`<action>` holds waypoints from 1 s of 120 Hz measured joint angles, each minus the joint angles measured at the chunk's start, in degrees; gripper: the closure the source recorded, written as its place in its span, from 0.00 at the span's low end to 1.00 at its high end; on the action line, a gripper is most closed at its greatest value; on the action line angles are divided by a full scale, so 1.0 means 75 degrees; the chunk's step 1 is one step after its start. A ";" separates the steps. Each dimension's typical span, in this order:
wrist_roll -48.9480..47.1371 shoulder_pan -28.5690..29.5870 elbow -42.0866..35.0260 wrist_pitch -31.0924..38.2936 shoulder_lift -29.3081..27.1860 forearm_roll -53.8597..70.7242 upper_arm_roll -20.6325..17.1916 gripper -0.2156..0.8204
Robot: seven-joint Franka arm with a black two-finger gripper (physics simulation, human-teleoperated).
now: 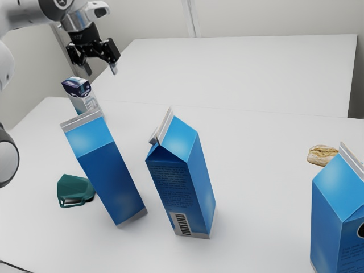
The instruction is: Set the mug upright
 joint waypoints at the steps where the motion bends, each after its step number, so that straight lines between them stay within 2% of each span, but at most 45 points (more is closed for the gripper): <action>1: 0.0000 0.0000 0.0000 -0.0006 -0.0005 -0.0005 0.0002 0.21; 24: 0.0008 0.0039 -0.0005 -0.0146 -0.0295 -0.0038 0.0186 0.21; 40: 0.0131 0.1177 0.0084 -0.0290 -0.0502 -0.0298 0.0333 0.21; 56: 0.0674 0.2403 0.0097 -0.0613 -0.0538 -0.1276 0.1400 0.21; 64: 0.1137 0.3096 0.0031 -0.0848 -0.0183 -0.2021 0.1889 0.21; 78: 0.2099 0.4243 -0.0160 -0.1179 0.1327 -0.3669 0.2229 0.21; 86: 0.2693 0.4536 -0.0877 -0.1268 0.1792 -0.4601 0.2276 0.21; 96: 0.3456 0.4629 -0.2062 -0.1288 0.1907 -0.5595 0.2288 0.21; 120: 0.5153 0.4434 -0.4942 -0.0927 0.0820 -0.6673 0.1945 0.21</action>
